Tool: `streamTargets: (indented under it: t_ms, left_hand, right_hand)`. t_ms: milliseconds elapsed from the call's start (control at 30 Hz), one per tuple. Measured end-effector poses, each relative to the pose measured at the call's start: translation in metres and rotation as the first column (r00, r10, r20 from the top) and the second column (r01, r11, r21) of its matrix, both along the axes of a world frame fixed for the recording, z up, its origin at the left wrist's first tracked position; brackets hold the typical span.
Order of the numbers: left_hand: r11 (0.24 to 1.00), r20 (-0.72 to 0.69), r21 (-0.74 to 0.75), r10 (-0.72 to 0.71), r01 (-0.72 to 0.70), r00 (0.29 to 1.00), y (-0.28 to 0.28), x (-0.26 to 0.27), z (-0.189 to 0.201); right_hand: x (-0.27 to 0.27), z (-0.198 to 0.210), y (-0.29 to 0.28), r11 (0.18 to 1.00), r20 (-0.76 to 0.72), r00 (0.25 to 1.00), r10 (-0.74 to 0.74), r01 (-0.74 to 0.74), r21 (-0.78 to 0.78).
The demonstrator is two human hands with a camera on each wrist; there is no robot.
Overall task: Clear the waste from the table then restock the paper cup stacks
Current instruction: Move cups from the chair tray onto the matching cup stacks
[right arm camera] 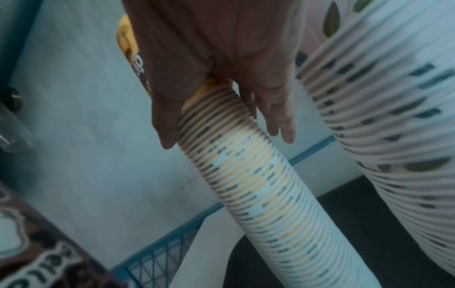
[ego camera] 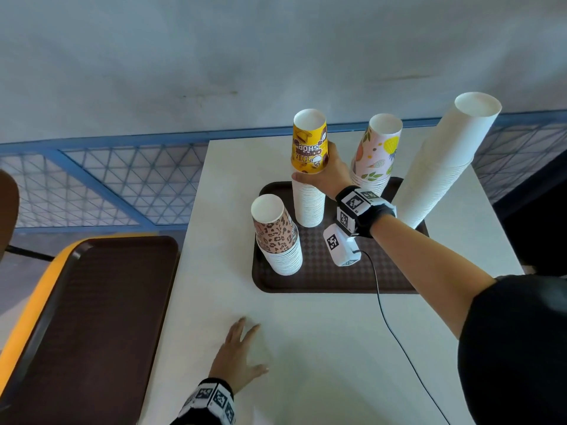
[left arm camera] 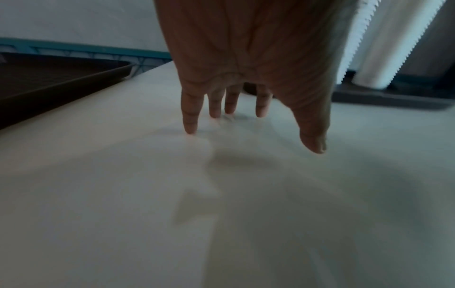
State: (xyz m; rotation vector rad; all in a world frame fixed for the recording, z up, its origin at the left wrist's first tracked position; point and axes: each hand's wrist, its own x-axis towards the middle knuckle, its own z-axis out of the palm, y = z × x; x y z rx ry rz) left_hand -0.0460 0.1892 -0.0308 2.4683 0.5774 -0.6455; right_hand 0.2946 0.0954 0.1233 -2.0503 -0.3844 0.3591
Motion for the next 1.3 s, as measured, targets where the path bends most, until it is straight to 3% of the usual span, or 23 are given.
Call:
streamTargets:
  t_ms: [133,300,467,667,967,1167,1300]
  left_hand:
    - [0.969,0.162,-0.135,0.228,-0.208,0.96,0.004,0.022,0.025]
    - [0.876,0.417,-0.301,0.475,-0.376,0.774,0.006,0.068,0.054]
    - [0.745,0.402,-0.524,0.644,-0.413,0.651,0.005,0.117,0.071]
    - [0.79,0.469,-0.505,0.589,-0.347,0.658,-0.002,0.15,0.067]
    - [0.788,0.534,-0.455,0.614,-0.414,0.581,-0.004,0.171,0.065]
    - [0.795,0.533,-0.457,0.603,-0.398,0.593,0.003,0.178,0.065]
    - [0.801,0.495,-0.47,0.587,-0.371,0.641,0.004,0.173,0.065]
  right_hand:
    - [-0.003,-0.008,0.0,1.0,0.005,1.0,-0.006,0.006,0.021]
    - [-0.006,-0.012,-0.008,1.0,0.027,1.0,0.01,-0.011,0.027]
    - [-0.019,-0.016,-0.026,0.998,0.049,0.999,0.003,-0.006,0.064]
    - [-0.039,-0.019,-0.06,0.995,-0.003,0.999,0.038,-0.037,0.094]
    - [-0.062,-0.023,-0.12,0.99,-0.055,0.998,-0.009,0.017,0.141]
    - [-0.06,-0.027,-0.158,0.987,0.008,0.991,-0.13,0.129,0.096]
    - [-0.056,-0.025,-0.173,0.972,0.035,0.977,-0.209,0.203,0.116]
